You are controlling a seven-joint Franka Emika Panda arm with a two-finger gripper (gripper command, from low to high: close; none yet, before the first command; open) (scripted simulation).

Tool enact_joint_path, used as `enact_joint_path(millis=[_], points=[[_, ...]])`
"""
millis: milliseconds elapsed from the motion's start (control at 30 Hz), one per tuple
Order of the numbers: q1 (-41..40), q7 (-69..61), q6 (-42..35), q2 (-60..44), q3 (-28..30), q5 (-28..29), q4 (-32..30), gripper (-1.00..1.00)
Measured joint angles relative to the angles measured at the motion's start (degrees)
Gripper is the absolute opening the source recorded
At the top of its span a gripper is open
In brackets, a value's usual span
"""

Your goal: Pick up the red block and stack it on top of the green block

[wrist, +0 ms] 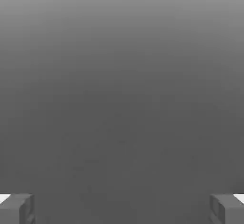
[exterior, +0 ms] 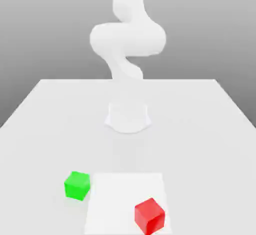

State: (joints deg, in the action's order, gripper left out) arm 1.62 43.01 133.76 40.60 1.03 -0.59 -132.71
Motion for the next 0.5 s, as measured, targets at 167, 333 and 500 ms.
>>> enact_joint_path(millis=[167, 333, 500], points=[[2.9, -6.0, 4.0, -10.8, 1.7, -1.5, -1.9, 0.0], [5.3, -11.8, 8.0, -21.2, 2.9, -2.9, -3.7, 0.0], [6.9, -17.3, 11.9, -31.6, 3.3, -3.9, -5.6, 0.0]])
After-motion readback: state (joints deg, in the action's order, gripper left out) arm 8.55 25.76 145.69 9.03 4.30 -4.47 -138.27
